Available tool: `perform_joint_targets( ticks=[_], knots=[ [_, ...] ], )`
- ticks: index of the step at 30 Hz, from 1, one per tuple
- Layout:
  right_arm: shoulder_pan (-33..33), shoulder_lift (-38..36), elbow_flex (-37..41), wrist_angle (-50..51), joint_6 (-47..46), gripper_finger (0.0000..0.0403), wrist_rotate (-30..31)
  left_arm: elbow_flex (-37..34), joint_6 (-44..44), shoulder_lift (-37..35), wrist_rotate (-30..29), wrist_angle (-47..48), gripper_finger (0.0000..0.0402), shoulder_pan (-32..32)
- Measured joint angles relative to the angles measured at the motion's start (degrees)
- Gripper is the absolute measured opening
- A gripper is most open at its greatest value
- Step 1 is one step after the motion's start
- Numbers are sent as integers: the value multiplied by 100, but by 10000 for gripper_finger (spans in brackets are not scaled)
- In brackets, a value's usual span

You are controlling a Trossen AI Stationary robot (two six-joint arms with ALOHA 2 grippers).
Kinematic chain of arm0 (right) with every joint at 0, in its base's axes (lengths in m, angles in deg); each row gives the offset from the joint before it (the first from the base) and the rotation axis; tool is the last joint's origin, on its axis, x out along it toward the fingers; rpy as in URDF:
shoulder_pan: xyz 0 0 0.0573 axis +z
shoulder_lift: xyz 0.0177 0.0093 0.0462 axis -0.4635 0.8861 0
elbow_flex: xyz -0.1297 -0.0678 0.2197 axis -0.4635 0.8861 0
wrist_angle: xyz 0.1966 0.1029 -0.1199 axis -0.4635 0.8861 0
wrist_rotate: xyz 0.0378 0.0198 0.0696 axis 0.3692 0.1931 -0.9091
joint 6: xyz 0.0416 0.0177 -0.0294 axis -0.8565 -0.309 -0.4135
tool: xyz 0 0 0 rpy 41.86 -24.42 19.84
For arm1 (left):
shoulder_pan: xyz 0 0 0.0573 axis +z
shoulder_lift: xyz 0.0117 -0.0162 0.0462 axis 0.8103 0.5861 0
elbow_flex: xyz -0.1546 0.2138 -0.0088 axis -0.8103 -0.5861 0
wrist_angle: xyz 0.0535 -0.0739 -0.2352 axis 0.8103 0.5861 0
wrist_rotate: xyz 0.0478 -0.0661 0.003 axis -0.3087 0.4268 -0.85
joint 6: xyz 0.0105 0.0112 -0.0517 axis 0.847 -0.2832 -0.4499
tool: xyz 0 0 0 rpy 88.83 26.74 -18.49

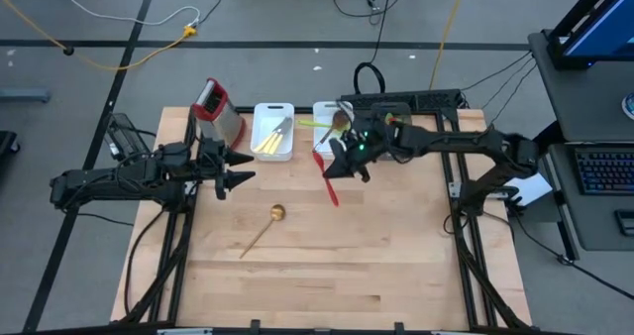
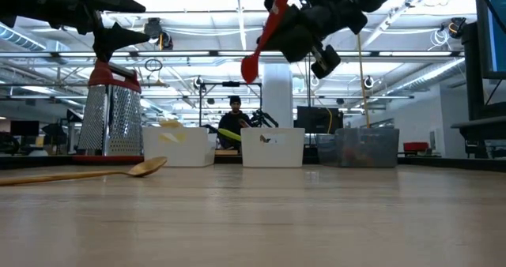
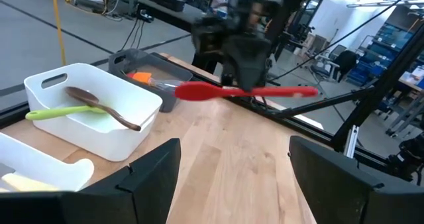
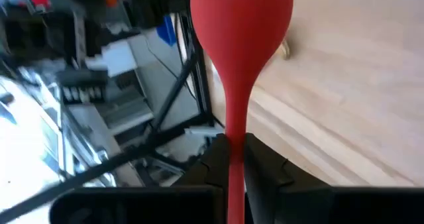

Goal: Pick & Place Kitchen Items
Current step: Put the red serving spoon into the right white bin

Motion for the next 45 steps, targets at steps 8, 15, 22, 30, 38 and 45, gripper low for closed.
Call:
perform_joint_targets(
  ticks=[8, 15, 22, 30, 38, 45],
  knots=[
    [-841, 7, 0, -2, 54, 16, -45, 0, 15, 1, -11, -2, 285, 0],
    [-1650, 249, 0, 238, 208, 16, 302, 0, 62, 1, -14, -4, 285, 0],
    [-1913, 773, 0, 24, 184, 17, 324, 0, 61, 2, -15, -4, 285, 0],
    [-2047, 1220, 9, -343, 132, 17, 333, 0, -21, -1, -15, -7, 285, 0],
    [-2146, 1270, 2, -448, -98, 51, 629, 0, -21, 1, -11, -6, 285, 0],
    [-2148, 1270, 2, -383, -139, 82, 648, 0, -19, -1, -9, -6, 285, 0]
  ],
)
